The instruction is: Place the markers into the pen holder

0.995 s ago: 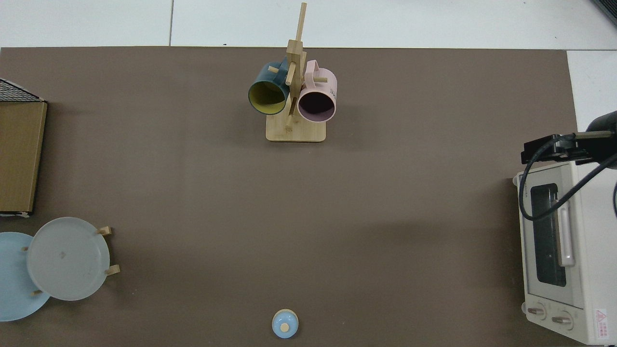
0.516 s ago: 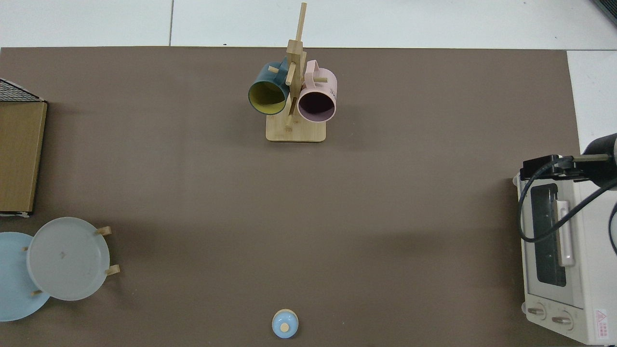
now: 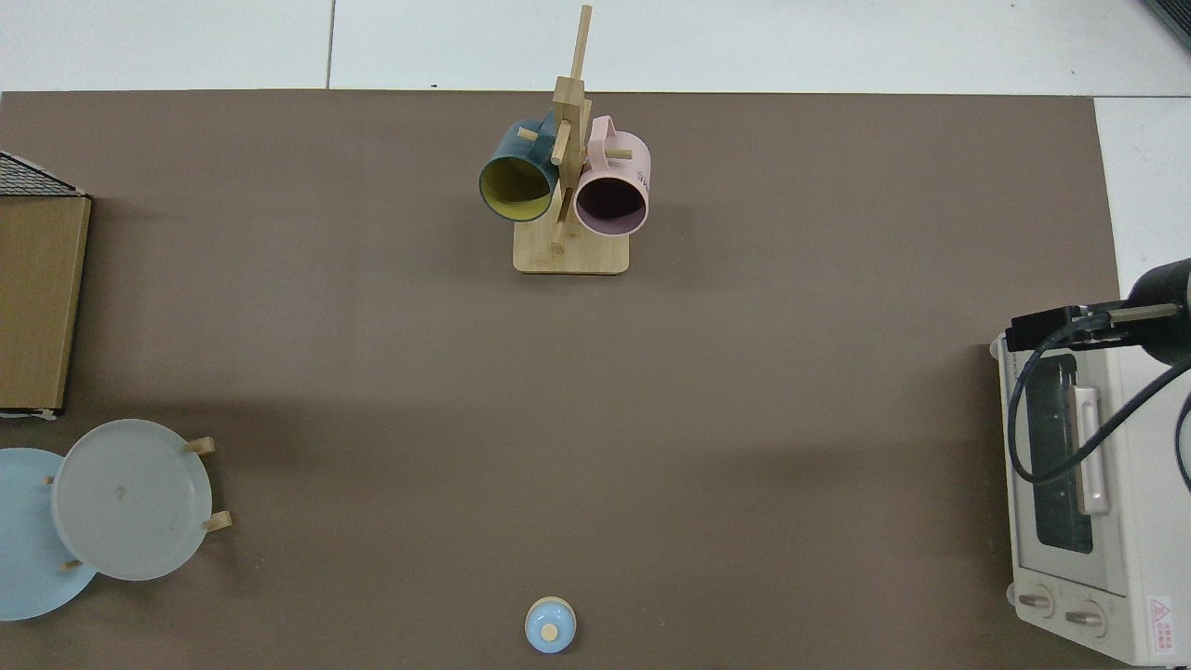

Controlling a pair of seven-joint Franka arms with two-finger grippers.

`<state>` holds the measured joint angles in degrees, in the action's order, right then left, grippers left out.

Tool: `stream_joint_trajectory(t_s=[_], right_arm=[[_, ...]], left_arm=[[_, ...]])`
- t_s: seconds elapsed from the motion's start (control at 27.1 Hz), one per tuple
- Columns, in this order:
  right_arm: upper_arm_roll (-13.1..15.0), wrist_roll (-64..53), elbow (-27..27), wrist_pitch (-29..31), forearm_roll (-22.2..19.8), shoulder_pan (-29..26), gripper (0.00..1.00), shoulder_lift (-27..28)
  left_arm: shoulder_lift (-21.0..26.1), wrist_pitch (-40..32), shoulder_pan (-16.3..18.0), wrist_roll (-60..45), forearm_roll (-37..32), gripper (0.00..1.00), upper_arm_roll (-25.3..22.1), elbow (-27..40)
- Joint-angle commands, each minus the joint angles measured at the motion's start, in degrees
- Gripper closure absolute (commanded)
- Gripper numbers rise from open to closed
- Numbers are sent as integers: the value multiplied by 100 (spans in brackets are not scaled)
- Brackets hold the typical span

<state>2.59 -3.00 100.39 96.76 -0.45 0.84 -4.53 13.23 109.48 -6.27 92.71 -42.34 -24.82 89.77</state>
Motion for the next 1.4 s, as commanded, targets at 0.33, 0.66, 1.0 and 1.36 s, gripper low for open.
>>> stream_joint_trajectory(t_s=[0.33, 0.66, 1.0, 1.36], right_arm=[[-66, -227, 165, 141, -8, -84, 0, -136], [-66, -236, 165, 141, 10, -49, 0, -128], [-66, -236, 165, 141, 10, -40, 0, -136], [-66, -236, 165, 141, 10, -40, 0, -136]], left_arm=[[31, 56, -102, -218, -116, 0, -23, 6], [31, -93, -296, -1070, 865, 0, 399, -38], [-75, -777, -340, -2431, 3618, 0, 425, 216], [-127, -1270, -445, -4936, 4057, 0, 1189, 208]])
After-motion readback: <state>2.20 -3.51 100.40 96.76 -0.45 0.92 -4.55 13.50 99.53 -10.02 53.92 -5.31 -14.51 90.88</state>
